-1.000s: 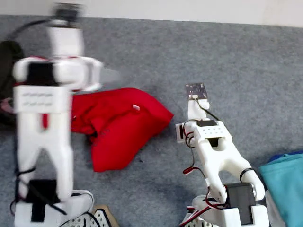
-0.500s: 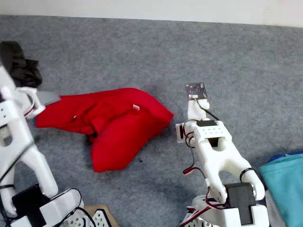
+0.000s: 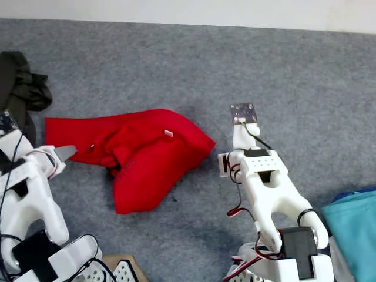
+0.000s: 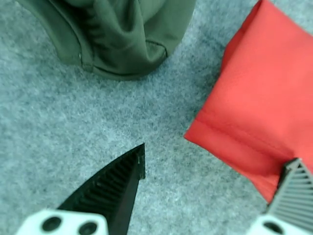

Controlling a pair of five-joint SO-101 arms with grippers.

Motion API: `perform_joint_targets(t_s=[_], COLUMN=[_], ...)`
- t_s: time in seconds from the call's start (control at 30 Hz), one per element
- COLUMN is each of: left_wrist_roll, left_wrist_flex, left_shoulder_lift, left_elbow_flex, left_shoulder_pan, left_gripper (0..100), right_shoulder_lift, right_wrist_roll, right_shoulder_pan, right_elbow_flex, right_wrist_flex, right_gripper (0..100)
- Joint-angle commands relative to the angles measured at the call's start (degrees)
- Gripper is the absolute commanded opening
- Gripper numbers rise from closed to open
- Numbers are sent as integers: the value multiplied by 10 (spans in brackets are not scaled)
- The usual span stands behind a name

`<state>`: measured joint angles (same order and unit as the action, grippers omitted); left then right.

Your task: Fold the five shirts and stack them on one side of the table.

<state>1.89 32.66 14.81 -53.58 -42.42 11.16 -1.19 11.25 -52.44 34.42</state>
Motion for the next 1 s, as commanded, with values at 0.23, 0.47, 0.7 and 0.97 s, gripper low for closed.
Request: perform_joint_targets(t_s=[0.23, 0.47, 0.7, 0.97], left_wrist_roll=[-4, -4, -4, -5], left_wrist_flex=[-66, -112, -113, -197], left_shoulder_lift=[16, 15, 15, 15], left_elbow_flex=[-4, -6, -18, -72], left_shoulder_pan=[14, 50, 49, 50], left_gripper=[261, 202, 203, 200], right_shoulder_lift=[1, 1, 1, 1], right_wrist_roll=[-4, -4, -7, -7], right_shoulder_pan=[6, 6, 6, 6], right_elbow_flex=[9, 9, 9, 8], right_wrist_flex=[-9, -9, -9, -9], right_gripper=[9, 9, 9, 9])
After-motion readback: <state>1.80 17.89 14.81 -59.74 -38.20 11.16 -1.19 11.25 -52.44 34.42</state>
